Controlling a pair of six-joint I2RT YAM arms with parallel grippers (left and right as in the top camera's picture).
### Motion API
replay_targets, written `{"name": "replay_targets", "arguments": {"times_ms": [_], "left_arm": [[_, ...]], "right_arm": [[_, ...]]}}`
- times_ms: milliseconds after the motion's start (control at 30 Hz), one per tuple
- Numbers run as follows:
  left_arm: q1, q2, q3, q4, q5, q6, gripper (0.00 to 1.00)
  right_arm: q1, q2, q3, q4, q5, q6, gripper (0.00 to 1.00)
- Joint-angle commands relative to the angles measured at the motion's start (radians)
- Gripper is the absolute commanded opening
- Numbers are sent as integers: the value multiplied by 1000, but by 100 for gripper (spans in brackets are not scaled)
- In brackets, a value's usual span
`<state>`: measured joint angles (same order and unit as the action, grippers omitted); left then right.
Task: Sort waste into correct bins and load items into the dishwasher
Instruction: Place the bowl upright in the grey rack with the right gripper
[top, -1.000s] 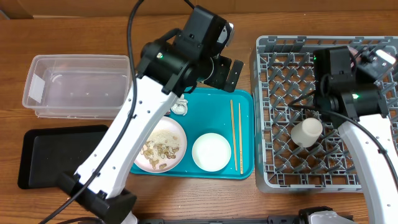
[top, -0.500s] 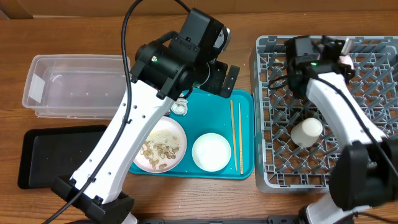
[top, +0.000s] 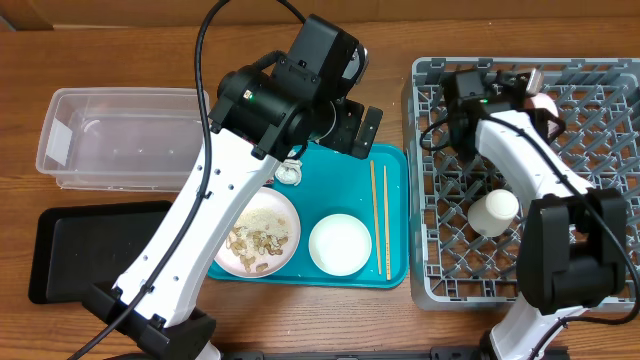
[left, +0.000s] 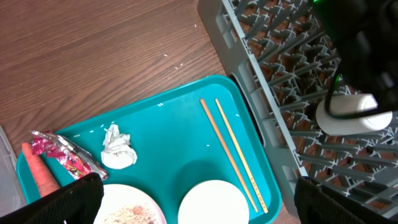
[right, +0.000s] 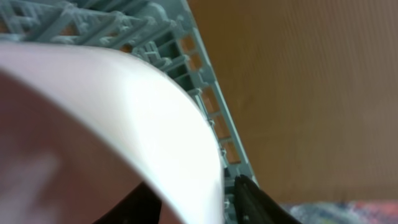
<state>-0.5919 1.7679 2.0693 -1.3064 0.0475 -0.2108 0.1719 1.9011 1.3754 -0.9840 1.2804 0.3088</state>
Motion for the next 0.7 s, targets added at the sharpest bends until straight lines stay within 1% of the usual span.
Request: {"name": "replay_targets", "arguments": {"times_ms": [0,33,67,167,200,267,367,467,533,633,667], "left_arm": [[-1,-20,21,-2,-11,2,100],[-1,-20,21,-3,-12,2,100],[-1,-20,21,-6,-14,2,100],[-1,-20,21,-19,-31,2,100],[0,-20,21,-26,-38,3,100],[6,-20,21,-40,-50,5,100],[18,-20,21,-58,-56,5,100],[32,-20,21,-84,-58,5,100],[47,-20,21,-113,-58,5,100],[71,-20,21,-170,-58,5,100],[76,-20,21,-191,-53,4,100]], "right_arm": [[69,12,19,-22,-19,-2,55],[89,12,19,-34,-24,3,63],[104,12,19,-42,-26,6,66],[137,5,19,-71,-26,18,70],[143,-3,20,-79,-27,39,73],[150,-32,23,-98,-59,69,75],[150,-105,31,-103,-182,85,75],[150,-203,40,-96,-298,84,76],[150,-276,50,-100,-383,84,83],[143,-404,67,-132,-568,85,85],[139,-452,71,-140,-652,85,87]]}}
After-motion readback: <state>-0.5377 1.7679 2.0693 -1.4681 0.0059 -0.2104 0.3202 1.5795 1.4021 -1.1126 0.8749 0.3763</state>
